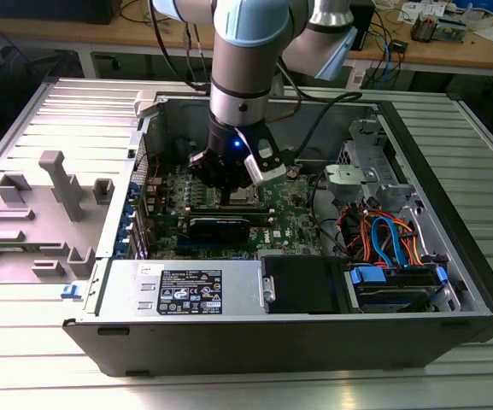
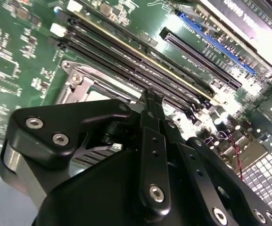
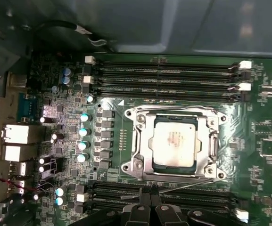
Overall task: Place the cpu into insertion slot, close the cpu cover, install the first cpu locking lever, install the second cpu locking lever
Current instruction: 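Install the second cpu locking lever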
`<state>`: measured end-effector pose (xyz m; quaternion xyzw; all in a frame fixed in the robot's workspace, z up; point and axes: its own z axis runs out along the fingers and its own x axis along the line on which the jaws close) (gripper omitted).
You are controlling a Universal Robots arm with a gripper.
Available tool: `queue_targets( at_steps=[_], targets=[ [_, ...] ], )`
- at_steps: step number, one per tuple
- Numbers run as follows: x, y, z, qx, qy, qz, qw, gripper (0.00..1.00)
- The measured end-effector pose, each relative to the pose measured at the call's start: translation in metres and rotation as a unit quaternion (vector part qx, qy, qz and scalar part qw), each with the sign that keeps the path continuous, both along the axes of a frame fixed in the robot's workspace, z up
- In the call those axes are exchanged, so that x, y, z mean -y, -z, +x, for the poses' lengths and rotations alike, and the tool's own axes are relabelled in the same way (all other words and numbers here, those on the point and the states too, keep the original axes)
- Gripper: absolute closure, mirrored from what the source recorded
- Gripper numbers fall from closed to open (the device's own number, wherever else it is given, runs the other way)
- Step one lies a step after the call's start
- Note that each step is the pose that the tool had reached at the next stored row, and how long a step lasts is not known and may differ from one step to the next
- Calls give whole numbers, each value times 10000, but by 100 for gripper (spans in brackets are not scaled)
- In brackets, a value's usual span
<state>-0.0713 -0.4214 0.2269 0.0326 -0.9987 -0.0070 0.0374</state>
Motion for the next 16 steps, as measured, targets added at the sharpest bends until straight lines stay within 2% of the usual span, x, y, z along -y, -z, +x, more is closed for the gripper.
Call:
queue_targets(
  at_steps=[3,4,5,6,7,9,10,11,13,16],
  targets=[
    [0,33,-37,0,-33,27,10000,89],
    [0,44,-44,0,-41,52,10000,89],
    [0,49,-48,0,-46,81,10000,89],
    [0,54,-55,1,-53,136,9999,89],
    [9,55,-72,1,-62,171,9998,89],
    [17,54,-75,1,-67,156,9999,89],
    [18,44,-75,0,-66,92,9999,89],
    [18,28,-75,-1,-66,67,10000,89],
    [18,-15,-74,0,-67,45,10000,89],
    [17,-41,-75,0,-67,34,10000,89]
  ],
)
